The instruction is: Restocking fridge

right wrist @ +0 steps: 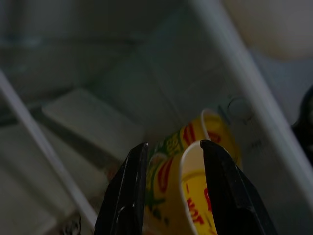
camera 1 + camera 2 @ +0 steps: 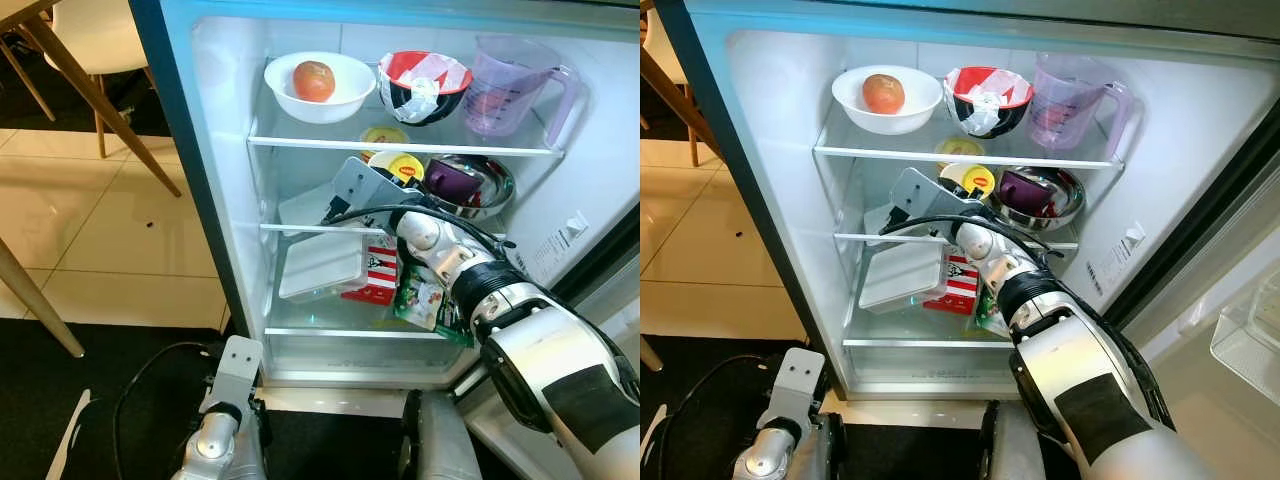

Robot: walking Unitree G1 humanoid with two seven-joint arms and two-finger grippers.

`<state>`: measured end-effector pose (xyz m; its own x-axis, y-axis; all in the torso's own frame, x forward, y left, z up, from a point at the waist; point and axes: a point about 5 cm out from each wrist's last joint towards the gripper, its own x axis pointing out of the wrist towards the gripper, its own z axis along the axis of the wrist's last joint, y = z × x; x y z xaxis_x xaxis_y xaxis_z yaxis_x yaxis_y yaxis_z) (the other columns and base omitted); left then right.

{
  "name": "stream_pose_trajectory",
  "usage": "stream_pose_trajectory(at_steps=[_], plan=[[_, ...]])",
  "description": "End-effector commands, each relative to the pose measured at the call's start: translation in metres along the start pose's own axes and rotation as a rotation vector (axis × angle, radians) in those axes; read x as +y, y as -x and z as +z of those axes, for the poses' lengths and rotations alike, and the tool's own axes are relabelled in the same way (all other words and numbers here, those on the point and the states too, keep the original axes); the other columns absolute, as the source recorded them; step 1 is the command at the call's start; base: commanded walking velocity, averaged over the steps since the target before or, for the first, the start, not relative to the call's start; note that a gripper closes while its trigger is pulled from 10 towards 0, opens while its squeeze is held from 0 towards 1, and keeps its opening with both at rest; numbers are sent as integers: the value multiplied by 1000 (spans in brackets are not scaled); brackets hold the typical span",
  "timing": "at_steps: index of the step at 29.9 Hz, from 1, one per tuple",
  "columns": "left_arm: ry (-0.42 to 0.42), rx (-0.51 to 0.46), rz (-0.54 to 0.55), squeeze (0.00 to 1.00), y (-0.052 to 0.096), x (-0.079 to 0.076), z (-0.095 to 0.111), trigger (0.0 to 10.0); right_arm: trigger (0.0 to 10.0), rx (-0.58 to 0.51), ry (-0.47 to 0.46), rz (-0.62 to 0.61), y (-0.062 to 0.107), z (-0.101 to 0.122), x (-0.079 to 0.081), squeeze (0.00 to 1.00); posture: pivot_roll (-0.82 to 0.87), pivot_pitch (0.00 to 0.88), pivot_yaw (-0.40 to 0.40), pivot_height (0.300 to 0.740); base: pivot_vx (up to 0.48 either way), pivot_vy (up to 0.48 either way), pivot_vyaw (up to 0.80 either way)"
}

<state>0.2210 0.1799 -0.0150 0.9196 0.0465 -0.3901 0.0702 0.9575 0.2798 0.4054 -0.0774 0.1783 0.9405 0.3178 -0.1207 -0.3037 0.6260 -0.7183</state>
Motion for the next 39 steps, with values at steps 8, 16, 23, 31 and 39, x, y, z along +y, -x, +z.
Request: stream_pose_trajectory(at_steps=[8,16,23,31,39], plan=[[-9,8,-31,16,-7,-10,4,10000,10000,-58,-111,-100,10,-19,-22,0,80,79,-76,511,0,0,0],[-18,32,-32,20,-6,-8,-3,10000,10000,52,-261,-96,46,-90,-11,0,61,70,-88,511,0,0,0],[-59,109,-17,12,3,3,-28,10000,10000,251,-513,-215,98,-166,-2,0,34,55,-86,511,0,0,0],[-137,255,-9,16,13,16,-60,10000,10000,618,-653,-167,163,-231,65,0,7,30,-77,511,0,0,0],[-206,387,-7,8,28,29,-88,10000,10000,810,-759,1,230,-246,151,0,3,19,-64,511,0,0,0]])
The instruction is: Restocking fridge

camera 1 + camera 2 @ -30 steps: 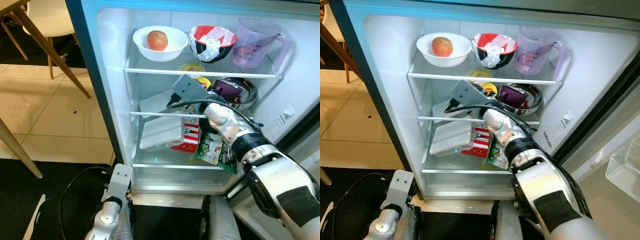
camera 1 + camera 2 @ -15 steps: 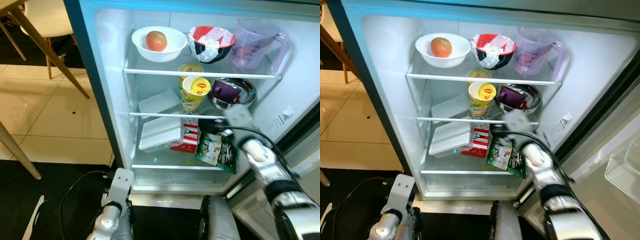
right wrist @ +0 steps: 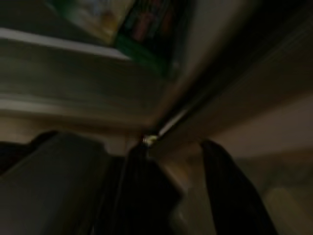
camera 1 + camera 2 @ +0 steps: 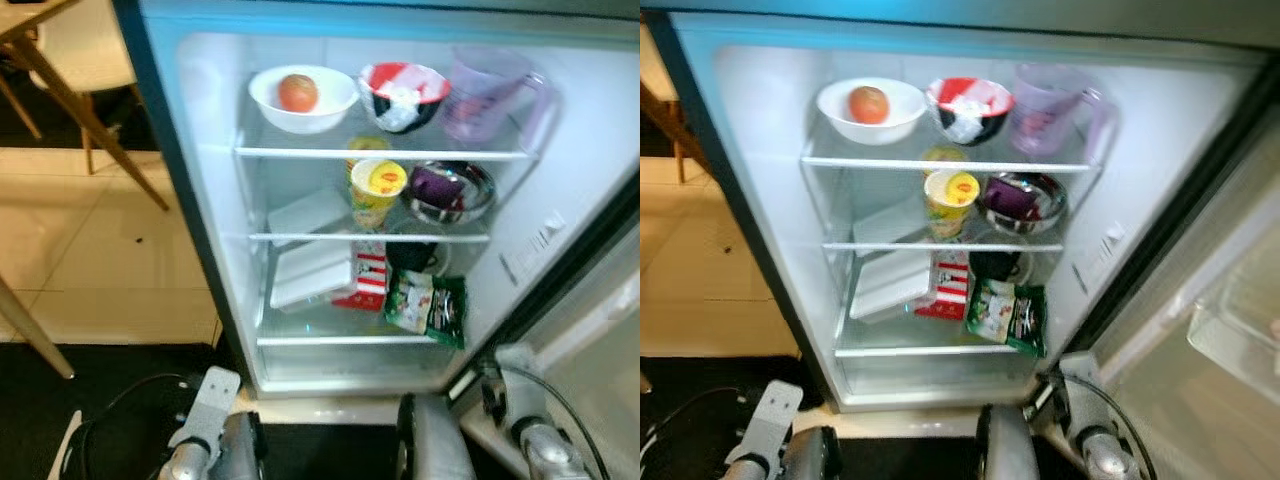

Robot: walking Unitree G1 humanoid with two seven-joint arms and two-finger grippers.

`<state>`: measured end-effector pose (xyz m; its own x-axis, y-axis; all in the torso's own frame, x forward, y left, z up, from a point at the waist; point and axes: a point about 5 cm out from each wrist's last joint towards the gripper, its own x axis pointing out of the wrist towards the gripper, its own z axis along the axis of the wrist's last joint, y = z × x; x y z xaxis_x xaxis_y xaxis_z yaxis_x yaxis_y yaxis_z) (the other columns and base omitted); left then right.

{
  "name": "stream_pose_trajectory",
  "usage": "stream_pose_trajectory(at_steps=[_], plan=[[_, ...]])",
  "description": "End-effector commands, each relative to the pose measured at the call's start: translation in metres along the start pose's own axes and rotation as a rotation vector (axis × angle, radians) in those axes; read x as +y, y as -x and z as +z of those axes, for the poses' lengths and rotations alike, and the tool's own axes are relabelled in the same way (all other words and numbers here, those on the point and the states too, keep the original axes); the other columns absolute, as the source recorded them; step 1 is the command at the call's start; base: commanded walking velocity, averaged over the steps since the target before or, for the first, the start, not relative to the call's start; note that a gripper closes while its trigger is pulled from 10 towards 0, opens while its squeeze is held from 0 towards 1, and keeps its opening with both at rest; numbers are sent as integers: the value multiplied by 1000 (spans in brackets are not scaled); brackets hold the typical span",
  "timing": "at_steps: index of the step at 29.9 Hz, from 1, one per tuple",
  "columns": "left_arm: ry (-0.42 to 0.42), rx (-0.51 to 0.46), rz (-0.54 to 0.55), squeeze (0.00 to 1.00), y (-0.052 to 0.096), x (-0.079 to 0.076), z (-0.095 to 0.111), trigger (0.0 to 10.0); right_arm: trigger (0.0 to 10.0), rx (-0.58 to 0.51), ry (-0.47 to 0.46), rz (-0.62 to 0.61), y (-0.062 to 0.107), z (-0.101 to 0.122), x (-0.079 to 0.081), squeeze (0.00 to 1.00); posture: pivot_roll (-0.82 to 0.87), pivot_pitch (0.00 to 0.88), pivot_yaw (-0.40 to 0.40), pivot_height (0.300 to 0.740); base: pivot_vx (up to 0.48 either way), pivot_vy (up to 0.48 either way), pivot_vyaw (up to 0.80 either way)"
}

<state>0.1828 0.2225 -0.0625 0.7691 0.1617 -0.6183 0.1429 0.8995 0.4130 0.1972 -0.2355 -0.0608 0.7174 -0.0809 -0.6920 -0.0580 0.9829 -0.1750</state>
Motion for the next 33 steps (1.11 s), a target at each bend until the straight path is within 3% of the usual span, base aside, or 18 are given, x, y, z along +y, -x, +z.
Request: stream_pose_trajectory(at_steps=[1,5,11,16,18,20,22,26,29,33], plan=[[-46,87,-19,8,7,0,-23,10000,10000,53,-21,22,5,-17,7,0,3,19,-64,511,0,0,0],[-69,111,-22,12,8,1,-28,10000,10000,105,-155,-12,11,-37,9,0,2,15,-63,511,0,0,0],[-67,94,-30,12,8,-3,-26,10000,10000,80,-231,-46,14,-40,13,0,8,23,-62,511,0,0,0],[-57,79,-27,12,7,-4,-23,10000,10000,-6,-227,-77,9,-23,9,0,10,25,-66,511,0,0,0],[-20,39,-18,8,4,-4,-15,10000,10000,-134,-235,-66,3,5,9,0,7,27,-66,511,0,0,0],[-9,26,-16,8,3,-4,-12,10000,10000,-165,-241,-66,1,12,9,0,7,27,-66,511,0,0,0],[18,-39,-13,12,0,-6,1,10000,10000,-256,-240,-73,-1,33,10,0,4,26,-66,511,0,0,0],[31,-89,-13,12,-1,-6,11,10000,10000,-296,-238,-43,-1,41,15,0,5,28,-69,511,0,0,0],[81,-206,-7,12,-1,-6,34,10000,10000,-352,-177,69,1,51,38,0,9,30,-73,511,0,0,0],[88,-233,-10,12,-1,-8,39,10000,10000,-352,-176,74,2,50,39,0,14,31,-74,511,0,0,0]])
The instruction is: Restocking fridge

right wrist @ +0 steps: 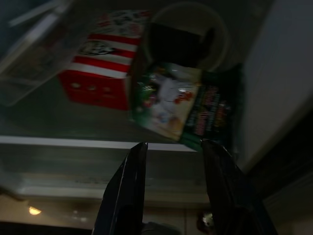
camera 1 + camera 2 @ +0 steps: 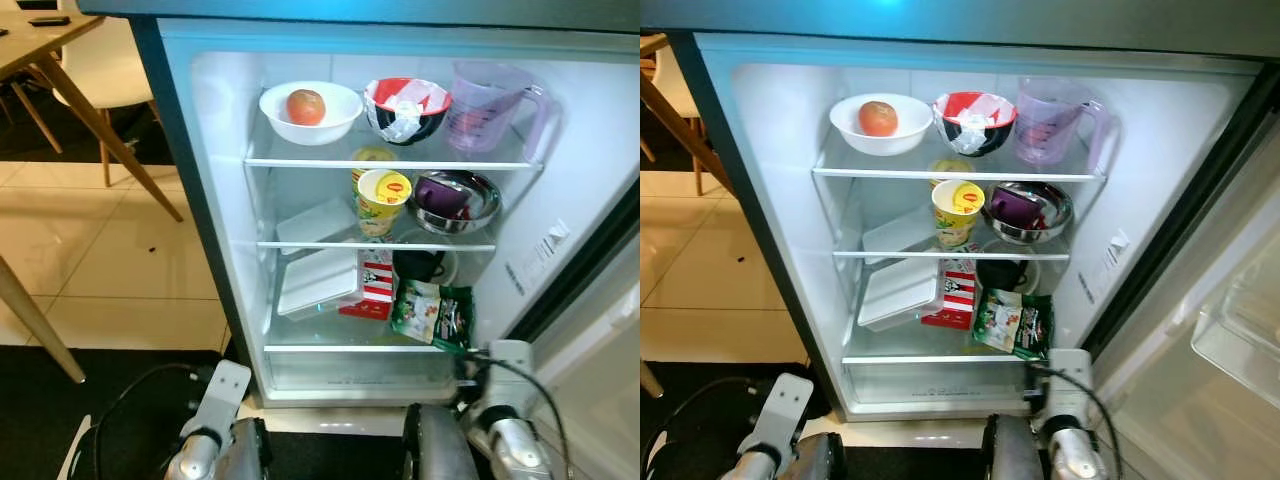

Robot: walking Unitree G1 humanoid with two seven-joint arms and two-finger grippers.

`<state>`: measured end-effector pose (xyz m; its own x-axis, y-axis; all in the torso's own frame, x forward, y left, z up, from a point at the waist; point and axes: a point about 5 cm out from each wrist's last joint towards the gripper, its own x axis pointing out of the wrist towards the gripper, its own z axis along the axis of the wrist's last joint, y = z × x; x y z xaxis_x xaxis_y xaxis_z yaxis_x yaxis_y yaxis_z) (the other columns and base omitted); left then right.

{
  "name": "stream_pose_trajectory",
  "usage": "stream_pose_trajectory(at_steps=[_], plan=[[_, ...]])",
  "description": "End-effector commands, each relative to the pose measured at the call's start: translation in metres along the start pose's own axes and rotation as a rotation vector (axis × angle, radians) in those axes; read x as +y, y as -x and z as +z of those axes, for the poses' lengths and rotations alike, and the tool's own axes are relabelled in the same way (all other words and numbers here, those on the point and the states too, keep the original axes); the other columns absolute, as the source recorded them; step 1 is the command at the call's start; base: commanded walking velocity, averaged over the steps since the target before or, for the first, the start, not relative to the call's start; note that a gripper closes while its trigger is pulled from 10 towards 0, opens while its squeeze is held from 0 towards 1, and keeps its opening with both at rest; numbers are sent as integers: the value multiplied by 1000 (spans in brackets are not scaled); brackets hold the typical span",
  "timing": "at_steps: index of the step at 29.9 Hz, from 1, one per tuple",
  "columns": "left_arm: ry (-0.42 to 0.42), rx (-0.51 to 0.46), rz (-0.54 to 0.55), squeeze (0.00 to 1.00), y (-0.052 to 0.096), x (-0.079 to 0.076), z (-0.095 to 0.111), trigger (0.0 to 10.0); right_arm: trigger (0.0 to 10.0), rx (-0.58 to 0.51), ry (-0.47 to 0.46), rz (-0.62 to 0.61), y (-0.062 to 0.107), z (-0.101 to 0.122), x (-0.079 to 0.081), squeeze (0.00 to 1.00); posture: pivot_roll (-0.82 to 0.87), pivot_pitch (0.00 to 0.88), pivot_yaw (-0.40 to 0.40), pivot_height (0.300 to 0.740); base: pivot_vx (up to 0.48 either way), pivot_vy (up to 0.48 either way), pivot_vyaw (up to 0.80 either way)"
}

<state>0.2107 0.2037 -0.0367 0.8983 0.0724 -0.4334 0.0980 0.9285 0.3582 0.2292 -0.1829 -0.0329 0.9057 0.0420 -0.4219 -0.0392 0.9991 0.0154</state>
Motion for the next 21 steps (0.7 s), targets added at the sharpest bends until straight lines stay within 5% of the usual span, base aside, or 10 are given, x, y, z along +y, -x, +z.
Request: stream_pose_trajectory(at_steps=[1,21], plan=[[13,10,-13,12,2,-5,-3,10000,10000,-12,-3,-19,2,1,-6,0,14,31,-74,511,0,0,0],[25,-12,-12,16,-4,-8,9,10000,10000,28,-19,-32,7,-8,-12,0,13,19,-79,541,0,0,0]])
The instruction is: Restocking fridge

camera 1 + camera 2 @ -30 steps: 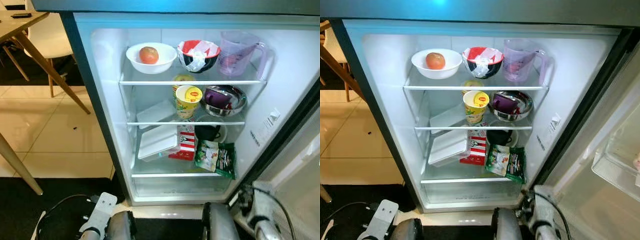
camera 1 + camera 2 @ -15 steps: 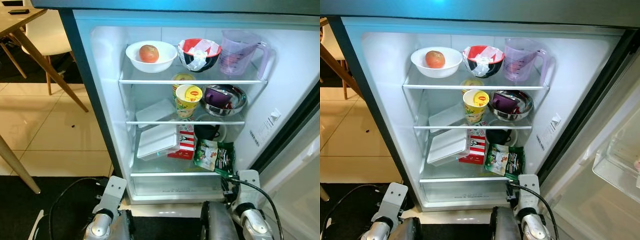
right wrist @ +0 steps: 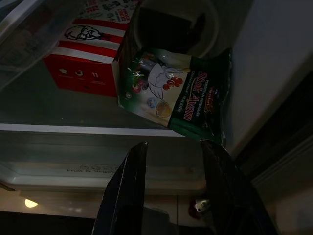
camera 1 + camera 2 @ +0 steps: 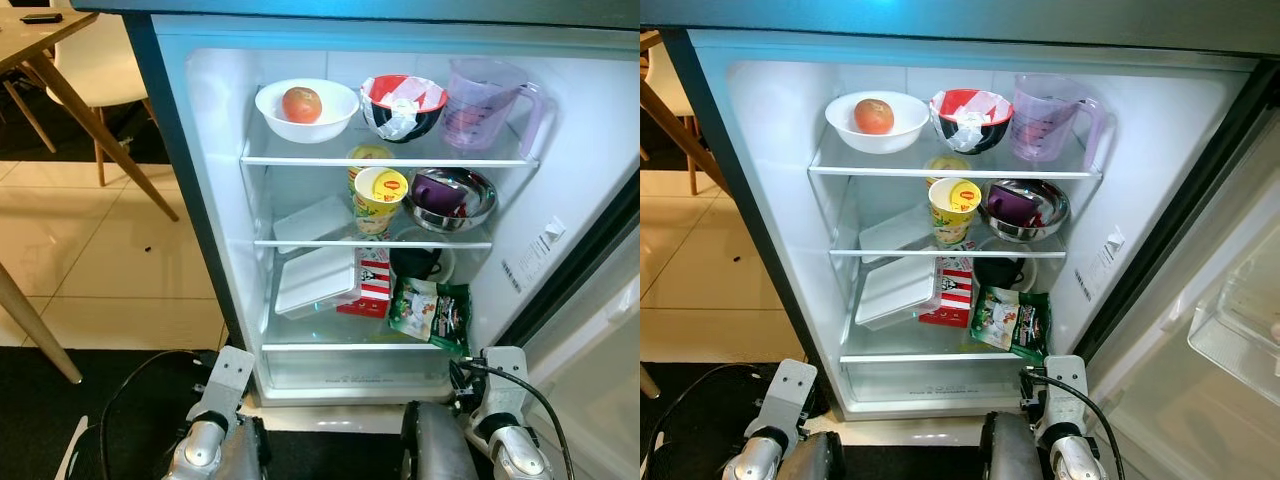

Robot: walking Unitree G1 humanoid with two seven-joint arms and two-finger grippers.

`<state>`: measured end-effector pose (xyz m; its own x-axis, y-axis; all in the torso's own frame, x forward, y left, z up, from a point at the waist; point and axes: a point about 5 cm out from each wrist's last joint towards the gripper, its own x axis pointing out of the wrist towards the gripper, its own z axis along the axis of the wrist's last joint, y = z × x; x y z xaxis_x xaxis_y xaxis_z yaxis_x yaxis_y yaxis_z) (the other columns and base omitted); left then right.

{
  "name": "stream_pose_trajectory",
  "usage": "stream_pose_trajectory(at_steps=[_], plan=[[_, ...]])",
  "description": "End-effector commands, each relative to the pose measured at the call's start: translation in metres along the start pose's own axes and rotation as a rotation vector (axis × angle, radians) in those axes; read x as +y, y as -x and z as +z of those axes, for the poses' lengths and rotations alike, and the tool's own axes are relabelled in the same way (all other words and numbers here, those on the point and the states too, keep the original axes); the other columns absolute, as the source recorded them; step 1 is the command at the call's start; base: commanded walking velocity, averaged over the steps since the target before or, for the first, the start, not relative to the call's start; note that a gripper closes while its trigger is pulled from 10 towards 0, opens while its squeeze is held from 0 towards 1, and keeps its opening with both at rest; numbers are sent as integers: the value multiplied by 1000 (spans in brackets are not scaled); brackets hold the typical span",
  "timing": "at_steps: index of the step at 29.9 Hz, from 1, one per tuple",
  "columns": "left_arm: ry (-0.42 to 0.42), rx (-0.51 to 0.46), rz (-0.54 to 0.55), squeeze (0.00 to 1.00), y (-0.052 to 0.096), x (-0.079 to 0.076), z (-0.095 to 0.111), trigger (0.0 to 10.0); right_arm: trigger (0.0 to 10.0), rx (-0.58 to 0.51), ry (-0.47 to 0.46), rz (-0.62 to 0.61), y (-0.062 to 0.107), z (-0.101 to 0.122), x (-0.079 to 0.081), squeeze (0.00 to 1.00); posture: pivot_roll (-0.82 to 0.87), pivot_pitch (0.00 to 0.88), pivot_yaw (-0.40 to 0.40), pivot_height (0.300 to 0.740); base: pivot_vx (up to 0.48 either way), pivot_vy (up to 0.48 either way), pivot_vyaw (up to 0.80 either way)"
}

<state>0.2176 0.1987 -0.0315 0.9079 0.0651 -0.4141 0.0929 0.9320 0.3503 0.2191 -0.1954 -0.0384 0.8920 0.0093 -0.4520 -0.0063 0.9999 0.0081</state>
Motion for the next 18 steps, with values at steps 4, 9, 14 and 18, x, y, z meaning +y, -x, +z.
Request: stream_pose_trajectory(at_steps=[4,9,14,18], plan=[[13,13,-12,16,-1,-5,0,10000,10000,6,-9,8,-1,0,2,0,12,17,-79,556,0,0,0],[10,27,-12,16,-1,-6,-2,10000,10000,61,18,12,5,-12,-2,0,13,12,-80,581,0,0,0],[6,33,-15,16,0,-6,-3,10000,10000,72,20,7,6,-15,-4,0,9,11,-79,606,0,0,0],[4,35,-16,16,0,-6,-4,10000,10000,73,21,6,7,-15,-4,0,9,8,-78,621,0,0,0]])
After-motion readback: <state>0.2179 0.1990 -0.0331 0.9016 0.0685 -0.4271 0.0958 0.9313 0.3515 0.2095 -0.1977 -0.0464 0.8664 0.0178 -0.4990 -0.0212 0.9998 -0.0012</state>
